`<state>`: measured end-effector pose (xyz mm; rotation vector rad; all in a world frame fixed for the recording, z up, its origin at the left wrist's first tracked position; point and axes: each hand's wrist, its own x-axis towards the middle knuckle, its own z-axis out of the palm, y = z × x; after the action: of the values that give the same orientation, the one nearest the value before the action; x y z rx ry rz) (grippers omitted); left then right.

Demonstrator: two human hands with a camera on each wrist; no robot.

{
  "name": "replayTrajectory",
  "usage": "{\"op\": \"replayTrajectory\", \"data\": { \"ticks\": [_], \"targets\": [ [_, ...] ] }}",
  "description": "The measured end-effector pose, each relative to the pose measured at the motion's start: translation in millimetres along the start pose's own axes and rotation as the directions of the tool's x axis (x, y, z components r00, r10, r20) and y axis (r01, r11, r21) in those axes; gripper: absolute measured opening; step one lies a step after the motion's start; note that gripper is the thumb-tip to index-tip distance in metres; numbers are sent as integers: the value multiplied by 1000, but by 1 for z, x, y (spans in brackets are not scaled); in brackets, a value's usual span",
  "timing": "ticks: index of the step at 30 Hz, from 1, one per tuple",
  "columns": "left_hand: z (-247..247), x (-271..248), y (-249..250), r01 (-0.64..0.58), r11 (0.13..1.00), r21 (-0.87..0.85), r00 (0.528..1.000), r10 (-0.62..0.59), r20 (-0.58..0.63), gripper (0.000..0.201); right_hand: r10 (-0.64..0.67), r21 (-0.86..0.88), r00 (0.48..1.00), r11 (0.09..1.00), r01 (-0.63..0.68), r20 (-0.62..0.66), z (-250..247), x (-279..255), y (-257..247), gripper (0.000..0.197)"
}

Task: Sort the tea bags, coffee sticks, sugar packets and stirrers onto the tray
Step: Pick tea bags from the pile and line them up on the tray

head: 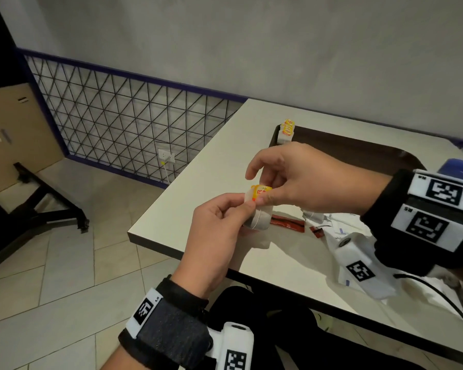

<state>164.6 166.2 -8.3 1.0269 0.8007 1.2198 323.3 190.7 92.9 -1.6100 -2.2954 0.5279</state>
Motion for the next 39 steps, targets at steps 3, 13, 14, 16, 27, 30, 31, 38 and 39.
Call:
{"op": "replayTrajectory", "data": {
  "ticks": [3,13,14,16,27,30,31,38,39],
  "targets": [
    [1,-1,1,-7,1000,-21,1000,7,3,16,4,15,1000,1000,-3,-30,-1,-1,3,40],
    [2,0,-2,-51,999,-20,998,51,35,16,113,300,975,939,-167,190,-8,-9,4,19],
    [2,0,-2,-51,999,-15,998,52,36,15,113,293,976,942,-166,187,-7,-10,5,18],
    [1,1,-4,-40,999,-20,999,41,32,14,125,287,975,942,-174,183,-6,-10,6,15],
    [-11,1,-9,-98,971,-219,993,111,47,44,270,642,950,704,-305,156,-20,-12,9,11],
    [-10,0,-10,-108,981,-163,992,117,45,45,274,697,945,643,-317,176,-18,-13,9,14],
    [-10,1,-10,-117,981,-152,992,124,34,42,271,709,947,633,-311,173,-17,-13,8,15],
    [-6,3,-9,-108,985,-137,994,111,14,32,252,638,957,716,-284,143,-19,-16,6,25],
    [-6,3,-8,-100,983,-151,994,105,22,34,252,631,958,723,-281,139,-21,-17,6,26]
  ]
}}
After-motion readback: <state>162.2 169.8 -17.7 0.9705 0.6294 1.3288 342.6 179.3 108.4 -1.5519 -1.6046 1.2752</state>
